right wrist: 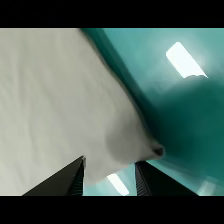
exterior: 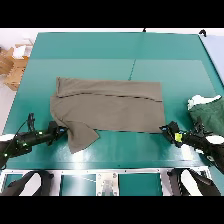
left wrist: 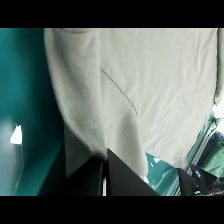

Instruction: Fold the shirts.

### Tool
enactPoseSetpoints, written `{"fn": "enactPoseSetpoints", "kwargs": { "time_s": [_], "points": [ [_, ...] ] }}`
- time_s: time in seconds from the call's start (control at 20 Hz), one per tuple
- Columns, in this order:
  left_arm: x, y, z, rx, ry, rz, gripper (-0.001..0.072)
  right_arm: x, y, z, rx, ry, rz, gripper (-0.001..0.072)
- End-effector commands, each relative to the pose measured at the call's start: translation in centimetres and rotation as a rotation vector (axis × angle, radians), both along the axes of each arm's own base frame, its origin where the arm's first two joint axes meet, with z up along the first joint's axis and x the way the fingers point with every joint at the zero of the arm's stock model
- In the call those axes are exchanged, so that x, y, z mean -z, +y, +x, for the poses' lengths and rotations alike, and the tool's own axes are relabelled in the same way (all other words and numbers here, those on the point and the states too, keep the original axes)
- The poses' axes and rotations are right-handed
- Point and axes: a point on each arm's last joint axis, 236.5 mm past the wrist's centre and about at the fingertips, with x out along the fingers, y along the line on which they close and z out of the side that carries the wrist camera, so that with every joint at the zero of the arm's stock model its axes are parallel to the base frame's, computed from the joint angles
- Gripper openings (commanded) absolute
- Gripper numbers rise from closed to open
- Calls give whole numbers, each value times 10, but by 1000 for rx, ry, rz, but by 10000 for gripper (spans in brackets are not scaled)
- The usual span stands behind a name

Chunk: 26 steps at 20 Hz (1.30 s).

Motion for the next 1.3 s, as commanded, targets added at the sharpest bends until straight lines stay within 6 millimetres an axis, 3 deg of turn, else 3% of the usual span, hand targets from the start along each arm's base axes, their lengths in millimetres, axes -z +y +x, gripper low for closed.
{"fn": "enactPoseSetpoints", "kwargs": {
  "time_s": [0.0,0.35,0.4,0.45,0.5,0.55,0.75,0.85,0.95,1.05,1.15,1.25],
  "points": [
    [0,2,2,-6,-10,9,23,1,-2,14,62,-35,37,383],
    [-1,1,3,2,-17,11,22,6,34,7,-66,-8,71,347],
    [-3,1,3,7,-22,8,22,6,34,6,-73,-9,71,276],
    [-6,0,4,16,-29,5,23,7,34,5,-85,-12,61,133],
    [-10,-1,6,28,-39,2,22,8,33,4,-99,-9,49,53],
    [-15,-2,7,43,-53,-2,22,9,31,2,-118,-4,29,18],
    [-44,-16,7,140,-95,-66,20,-1,24,-1,-189,6,1,16],
    [-53,-26,-6,203,-83,-97,19,-12,13,-6,-211,24,-21,16],
    [-52,-24,-23,237,-48,-37,19,-21,-1,-20,-241,60,-64,16],
    [-66,-25,-35,247,-65,4,19,-28,-9,-34,-258,94,-102,15],
    [-83,-29,-48,236,-87,35,19,-32,-5,-45,-285,112,-102,15],
    [-84,-28,-59,229,-65,71,19,-38,0,-54,-308,130,-89,15]
  ]
}}
